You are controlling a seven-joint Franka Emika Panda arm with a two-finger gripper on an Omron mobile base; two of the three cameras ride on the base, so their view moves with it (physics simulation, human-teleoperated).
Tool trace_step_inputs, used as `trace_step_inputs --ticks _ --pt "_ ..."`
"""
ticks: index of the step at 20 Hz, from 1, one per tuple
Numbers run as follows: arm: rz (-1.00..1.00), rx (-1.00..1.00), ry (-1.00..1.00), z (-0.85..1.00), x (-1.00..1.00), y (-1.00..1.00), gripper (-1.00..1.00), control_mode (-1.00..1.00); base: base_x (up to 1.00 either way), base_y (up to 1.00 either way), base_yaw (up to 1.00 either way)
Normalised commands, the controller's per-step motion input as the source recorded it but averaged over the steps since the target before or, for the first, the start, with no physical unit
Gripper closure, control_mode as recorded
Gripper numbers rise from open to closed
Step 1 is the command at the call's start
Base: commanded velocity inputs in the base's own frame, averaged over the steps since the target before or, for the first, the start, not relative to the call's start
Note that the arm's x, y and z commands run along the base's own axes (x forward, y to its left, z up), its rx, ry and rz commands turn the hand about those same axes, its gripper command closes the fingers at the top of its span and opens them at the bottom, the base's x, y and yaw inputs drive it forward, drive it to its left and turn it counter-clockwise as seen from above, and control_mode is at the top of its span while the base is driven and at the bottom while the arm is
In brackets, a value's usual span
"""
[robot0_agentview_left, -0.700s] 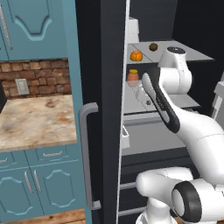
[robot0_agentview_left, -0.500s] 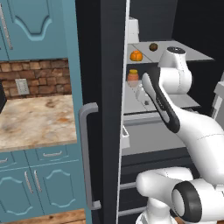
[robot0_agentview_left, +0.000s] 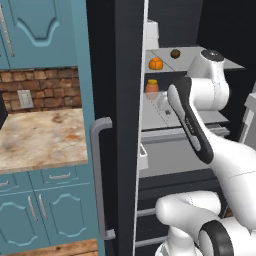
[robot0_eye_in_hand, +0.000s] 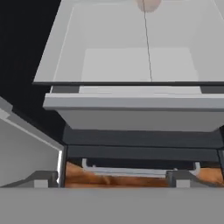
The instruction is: Pick the kiwi and orange from the fridge and place them on the plate next to the blender to make a fruit smoothie.
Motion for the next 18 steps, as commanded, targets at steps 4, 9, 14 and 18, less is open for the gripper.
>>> trace_step_inputs --ticks 4,9,14,18 --pt "0.00 0.00 -0.30 0.86 -0.16 0.00 -1.00 -1.00 0.00 0.00 0.00" --pt "0.00 0.00 -0.33 1.00 -0.04 0.00 -1.00 -1.00 0.00 0.00 0.00" --pt "-0.01 0.00 -0.10 0.40 0.49 0.00 -1.00 -1.00 0.00 0.00 0.00" --pt "-0.05 0.00 0.00 0.00 0.97 0.00 -1.00 -1.00 0.00 0.00 0.00"
